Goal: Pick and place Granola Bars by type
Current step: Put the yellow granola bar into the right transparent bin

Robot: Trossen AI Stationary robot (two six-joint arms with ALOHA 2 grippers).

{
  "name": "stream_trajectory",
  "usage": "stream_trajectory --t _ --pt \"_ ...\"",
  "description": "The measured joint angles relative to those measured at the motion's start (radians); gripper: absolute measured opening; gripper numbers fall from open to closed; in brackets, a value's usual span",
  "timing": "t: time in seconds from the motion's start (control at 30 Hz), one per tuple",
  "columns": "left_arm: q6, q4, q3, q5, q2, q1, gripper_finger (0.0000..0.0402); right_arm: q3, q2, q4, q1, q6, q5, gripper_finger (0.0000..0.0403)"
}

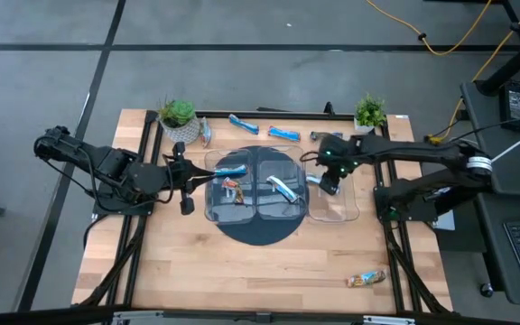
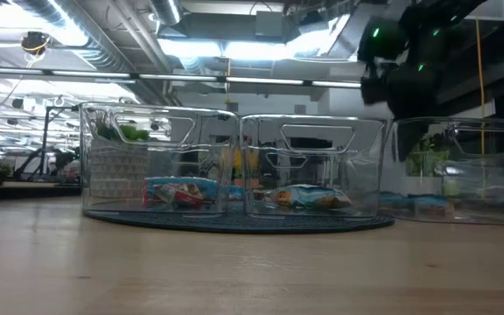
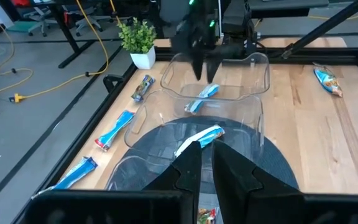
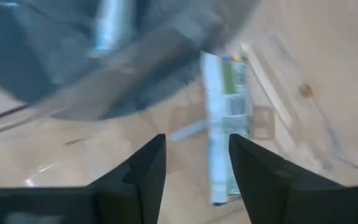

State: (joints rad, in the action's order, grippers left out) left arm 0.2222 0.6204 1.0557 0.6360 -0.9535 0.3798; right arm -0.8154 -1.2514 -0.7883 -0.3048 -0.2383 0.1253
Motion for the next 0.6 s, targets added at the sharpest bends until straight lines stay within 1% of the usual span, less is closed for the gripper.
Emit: stream_trajectory --t 0.2,0.37,0.53,0.6 --pt "0.000 0.017 0.000 -0.001 0.000 0.000 0.0031 -0.001 0.165 -0.004 0.126 -0.048 -0.008 0.0159" --pt "-0.008 0.020 0.000 -0.008 0.000 0.000 0.0031 -0.002 0.290 -0.009 0.238 -0.072 0.009 0.0149" --pt "-0.008 0.027 0.000 -0.008 0.000 0.000 0.0031 -0.003 0.383 -0.009 0.391 -0.078 0.010 0.0141" --pt "-0.008 0.037 0.000 -0.012 0.000 0.000 0.0031 -0.009 0.396 -0.016 0.471 -0.117 0.017 0.0139"
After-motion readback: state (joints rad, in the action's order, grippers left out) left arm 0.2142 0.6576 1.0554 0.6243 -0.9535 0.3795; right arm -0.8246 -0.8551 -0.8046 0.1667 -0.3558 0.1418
